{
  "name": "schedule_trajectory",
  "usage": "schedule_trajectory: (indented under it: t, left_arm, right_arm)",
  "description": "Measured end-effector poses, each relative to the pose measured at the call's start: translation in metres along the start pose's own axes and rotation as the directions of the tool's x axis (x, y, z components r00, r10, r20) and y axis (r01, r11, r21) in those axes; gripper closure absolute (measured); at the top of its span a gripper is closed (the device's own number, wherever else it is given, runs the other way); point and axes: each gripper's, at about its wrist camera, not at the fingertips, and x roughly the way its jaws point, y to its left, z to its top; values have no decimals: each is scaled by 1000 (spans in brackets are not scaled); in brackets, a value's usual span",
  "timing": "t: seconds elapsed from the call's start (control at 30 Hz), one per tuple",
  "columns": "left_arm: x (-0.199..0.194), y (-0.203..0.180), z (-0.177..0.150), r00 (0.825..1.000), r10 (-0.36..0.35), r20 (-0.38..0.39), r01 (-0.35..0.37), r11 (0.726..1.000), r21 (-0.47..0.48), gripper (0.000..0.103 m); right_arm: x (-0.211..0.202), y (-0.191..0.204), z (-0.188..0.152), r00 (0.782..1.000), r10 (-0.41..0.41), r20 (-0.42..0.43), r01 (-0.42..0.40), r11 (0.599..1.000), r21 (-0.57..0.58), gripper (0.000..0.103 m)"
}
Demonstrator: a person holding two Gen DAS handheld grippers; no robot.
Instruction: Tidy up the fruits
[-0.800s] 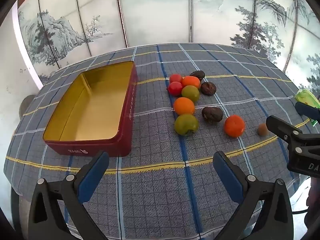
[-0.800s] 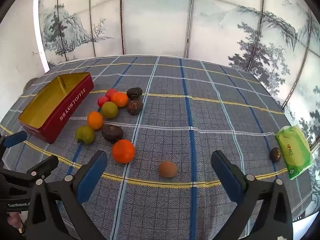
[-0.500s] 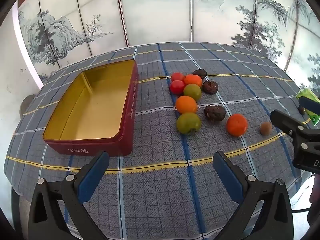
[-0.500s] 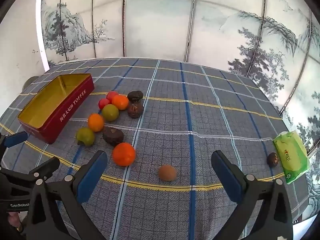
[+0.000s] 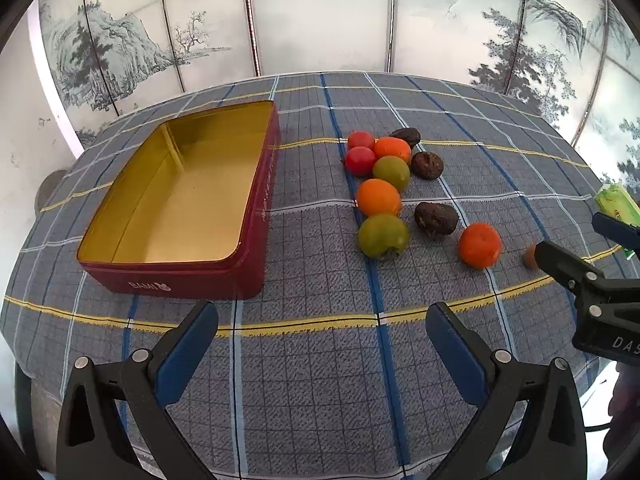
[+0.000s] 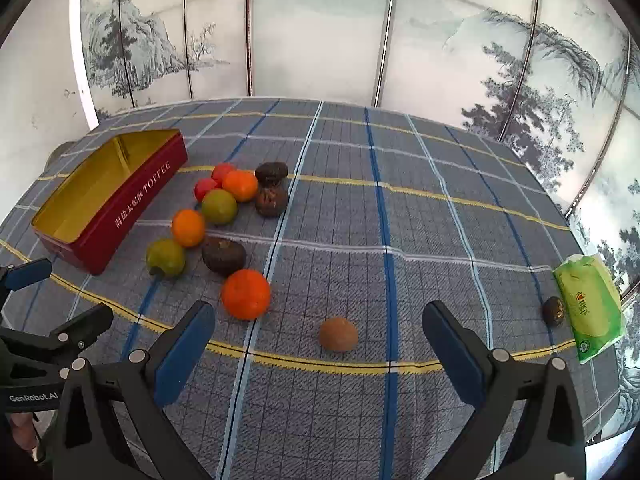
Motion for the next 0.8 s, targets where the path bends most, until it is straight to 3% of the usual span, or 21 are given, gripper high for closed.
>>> schedule_trajectory:
  t: [0.8]
  left_arm:
    - [5, -2, -2, 999, -3, -40, 2, 1000, -14, 0]
  right_arm:
    - [9, -2, -4, 999, -7, -42, 7, 1000, 10, 0]
